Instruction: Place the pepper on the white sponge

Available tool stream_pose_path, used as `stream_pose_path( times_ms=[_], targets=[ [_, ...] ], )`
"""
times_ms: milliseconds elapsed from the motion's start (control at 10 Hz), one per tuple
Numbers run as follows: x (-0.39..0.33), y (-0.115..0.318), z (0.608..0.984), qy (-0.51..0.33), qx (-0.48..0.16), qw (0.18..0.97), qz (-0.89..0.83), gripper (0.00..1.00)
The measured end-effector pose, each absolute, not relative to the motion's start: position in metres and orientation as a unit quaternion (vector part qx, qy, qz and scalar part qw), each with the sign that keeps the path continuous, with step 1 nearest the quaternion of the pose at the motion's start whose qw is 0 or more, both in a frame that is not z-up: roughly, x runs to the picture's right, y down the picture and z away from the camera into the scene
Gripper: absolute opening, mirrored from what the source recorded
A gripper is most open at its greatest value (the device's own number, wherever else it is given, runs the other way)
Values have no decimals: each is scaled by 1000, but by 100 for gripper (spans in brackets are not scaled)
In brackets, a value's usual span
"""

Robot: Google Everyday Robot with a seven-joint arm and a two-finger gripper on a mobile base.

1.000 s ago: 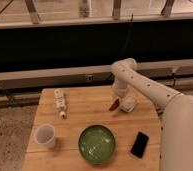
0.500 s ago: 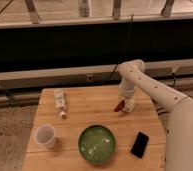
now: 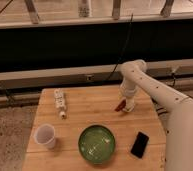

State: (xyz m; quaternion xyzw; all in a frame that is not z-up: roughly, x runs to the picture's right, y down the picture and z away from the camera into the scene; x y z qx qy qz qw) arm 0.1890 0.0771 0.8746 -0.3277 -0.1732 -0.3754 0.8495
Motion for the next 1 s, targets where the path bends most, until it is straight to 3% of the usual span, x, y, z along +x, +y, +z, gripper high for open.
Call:
stream_pose_path(
  times_ms=[500,1000],
  targets=[
    [192,76,878,-175,-327,852,-371,78],
    [195,74,881,-174,-325,853,-369,80]
  ],
)
